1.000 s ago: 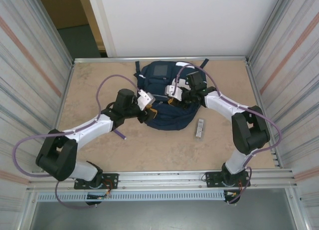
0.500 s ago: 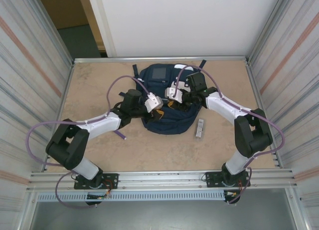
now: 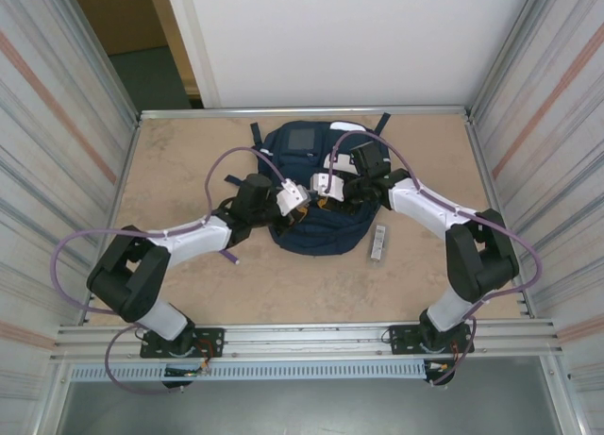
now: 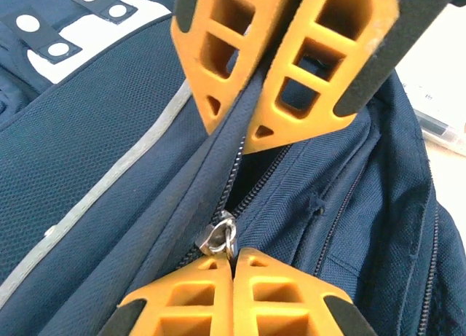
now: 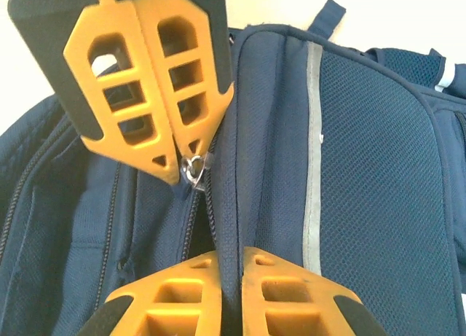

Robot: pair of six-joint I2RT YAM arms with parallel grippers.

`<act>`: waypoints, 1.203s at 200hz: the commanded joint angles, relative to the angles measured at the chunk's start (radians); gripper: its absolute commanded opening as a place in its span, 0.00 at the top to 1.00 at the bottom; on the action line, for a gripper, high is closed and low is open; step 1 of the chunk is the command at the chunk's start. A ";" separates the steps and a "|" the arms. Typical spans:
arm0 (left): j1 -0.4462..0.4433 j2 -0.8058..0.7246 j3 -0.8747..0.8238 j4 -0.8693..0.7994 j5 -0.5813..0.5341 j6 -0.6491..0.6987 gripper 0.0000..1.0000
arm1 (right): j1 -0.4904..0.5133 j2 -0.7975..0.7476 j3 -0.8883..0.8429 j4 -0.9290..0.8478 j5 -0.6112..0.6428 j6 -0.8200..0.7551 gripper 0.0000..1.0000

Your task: Pack the student bag

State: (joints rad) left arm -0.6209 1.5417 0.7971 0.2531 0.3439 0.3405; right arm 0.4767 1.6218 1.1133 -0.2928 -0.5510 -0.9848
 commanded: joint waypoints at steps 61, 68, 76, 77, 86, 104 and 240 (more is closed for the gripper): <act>0.096 -0.075 -0.089 0.098 0.054 -0.104 1.00 | 0.003 -0.073 -0.010 -0.034 -0.077 -0.012 0.95; 0.098 -0.087 -0.096 0.090 -0.038 -0.130 1.00 | 0.004 -0.073 -0.005 -0.048 -0.070 -0.022 0.94; 0.109 -0.098 -0.100 0.076 -0.130 -0.155 1.00 | 0.004 -0.073 -0.003 -0.058 -0.050 -0.033 0.94; 0.111 -0.099 -0.100 0.074 -0.137 -0.156 1.00 | 0.005 -0.073 -0.003 -0.059 -0.049 -0.034 0.94; 0.133 -0.105 -0.102 0.065 -0.159 -0.163 1.00 | 0.002 -0.075 -0.004 -0.063 -0.030 -0.037 0.95; 0.158 -0.119 -0.096 0.070 0.074 -0.094 1.00 | 0.000 -0.080 -0.006 -0.064 -0.039 -0.029 0.95; -0.094 0.087 -0.067 0.310 -0.259 -0.281 0.72 | 0.059 -0.068 -0.013 -0.005 0.017 0.047 0.94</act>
State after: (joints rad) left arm -0.6720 1.5814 0.6956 0.5056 0.3187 0.1036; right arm 0.4793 1.5887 1.0973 -0.3222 -0.4808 -0.9894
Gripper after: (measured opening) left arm 0.315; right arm 0.095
